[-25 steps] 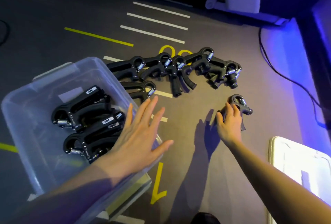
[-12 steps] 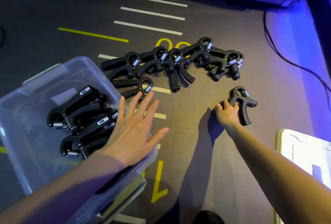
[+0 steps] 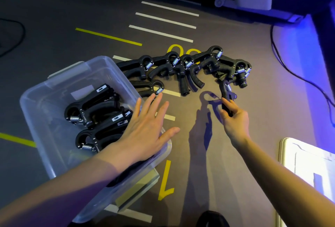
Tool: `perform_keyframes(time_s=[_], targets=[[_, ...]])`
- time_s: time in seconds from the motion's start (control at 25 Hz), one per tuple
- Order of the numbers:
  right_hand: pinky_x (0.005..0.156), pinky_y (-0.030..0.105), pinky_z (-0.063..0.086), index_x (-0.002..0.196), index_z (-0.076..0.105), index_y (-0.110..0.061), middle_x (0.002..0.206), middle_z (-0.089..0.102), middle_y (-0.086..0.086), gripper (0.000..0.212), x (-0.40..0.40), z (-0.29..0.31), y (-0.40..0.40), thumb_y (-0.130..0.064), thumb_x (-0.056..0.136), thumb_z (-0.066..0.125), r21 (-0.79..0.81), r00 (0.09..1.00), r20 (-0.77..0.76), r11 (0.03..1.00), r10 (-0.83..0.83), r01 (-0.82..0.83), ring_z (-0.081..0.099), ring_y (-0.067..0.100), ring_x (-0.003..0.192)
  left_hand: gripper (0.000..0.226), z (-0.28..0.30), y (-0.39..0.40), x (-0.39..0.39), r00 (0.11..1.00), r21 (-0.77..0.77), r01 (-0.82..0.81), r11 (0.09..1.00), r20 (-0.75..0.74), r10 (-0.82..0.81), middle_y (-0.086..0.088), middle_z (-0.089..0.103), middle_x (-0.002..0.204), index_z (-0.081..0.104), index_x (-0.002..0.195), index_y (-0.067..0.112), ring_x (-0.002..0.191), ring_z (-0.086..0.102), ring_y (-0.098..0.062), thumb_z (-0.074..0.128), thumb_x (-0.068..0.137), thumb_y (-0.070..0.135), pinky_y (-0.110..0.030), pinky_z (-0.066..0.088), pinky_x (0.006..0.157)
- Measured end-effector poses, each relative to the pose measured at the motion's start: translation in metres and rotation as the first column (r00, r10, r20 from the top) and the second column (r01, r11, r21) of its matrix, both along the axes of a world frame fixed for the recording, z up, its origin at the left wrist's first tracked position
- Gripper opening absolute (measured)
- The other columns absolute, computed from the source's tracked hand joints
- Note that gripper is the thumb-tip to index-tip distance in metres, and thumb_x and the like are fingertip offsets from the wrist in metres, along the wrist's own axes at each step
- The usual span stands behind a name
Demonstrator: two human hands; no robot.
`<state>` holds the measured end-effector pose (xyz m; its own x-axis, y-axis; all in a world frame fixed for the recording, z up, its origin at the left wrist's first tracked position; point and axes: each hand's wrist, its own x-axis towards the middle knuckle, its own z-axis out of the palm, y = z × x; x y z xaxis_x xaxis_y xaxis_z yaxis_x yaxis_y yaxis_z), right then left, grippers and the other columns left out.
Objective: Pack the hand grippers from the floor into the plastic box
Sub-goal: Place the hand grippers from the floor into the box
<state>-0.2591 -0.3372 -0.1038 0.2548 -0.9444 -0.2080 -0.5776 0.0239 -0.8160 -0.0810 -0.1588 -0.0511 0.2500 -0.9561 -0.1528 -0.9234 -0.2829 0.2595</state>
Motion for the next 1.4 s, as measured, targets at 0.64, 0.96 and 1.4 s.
perform_keyframes(time_s=[0.64,0.96,1.4], targets=[[0.103,0.006,0.029,0.126,0.059,-0.017,0.140,0.034,-0.020,0.045,0.121,0.085,0.164,-0.004,0.083,0.057,-0.435,0.502,0.066,0.477,0.863,-0.764,0.030,-0.016,0.129,0.083,0.045,0.101,0.105,0.957,-0.539,-0.268,0.799,-0.056,0.283,-0.005,0.020,0.153,0.025,0.145,0.017,0.140,0.020,-0.017,0.062,0.072,0.002,-0.054,0.019,0.111],[0.103,0.019,0.037,0.109,0.067,-0.028,0.129,0.058,-0.007,0.034,0.134,0.076,0.157,-0.011,0.083,0.053,-0.183,0.448,0.167,0.474,0.879,-0.861,0.049,0.000,0.122,0.022,0.010,0.137,0.116,0.959,-0.367,-0.257,0.894,0.018,0.283,-0.004,0.070,0.082,0.071,0.090,0.016,0.075,0.065,-0.028,0.062,0.075,0.029,-0.034,0.046,0.073],[0.105,0.029,0.031,0.113,0.058,-0.014,0.141,0.040,0.005,0.033,0.152,0.052,0.160,-0.033,0.092,0.042,-0.390,0.429,-0.269,0.309,0.862,-0.867,0.042,0.021,0.129,0.030,0.004,0.133,0.110,0.840,-0.273,-0.540,0.796,-0.224,0.494,-0.009,0.066,0.071,0.067,0.085,0.011,0.075,0.056,-0.038,0.057,0.088,0.039,-0.039,0.037,0.083]])
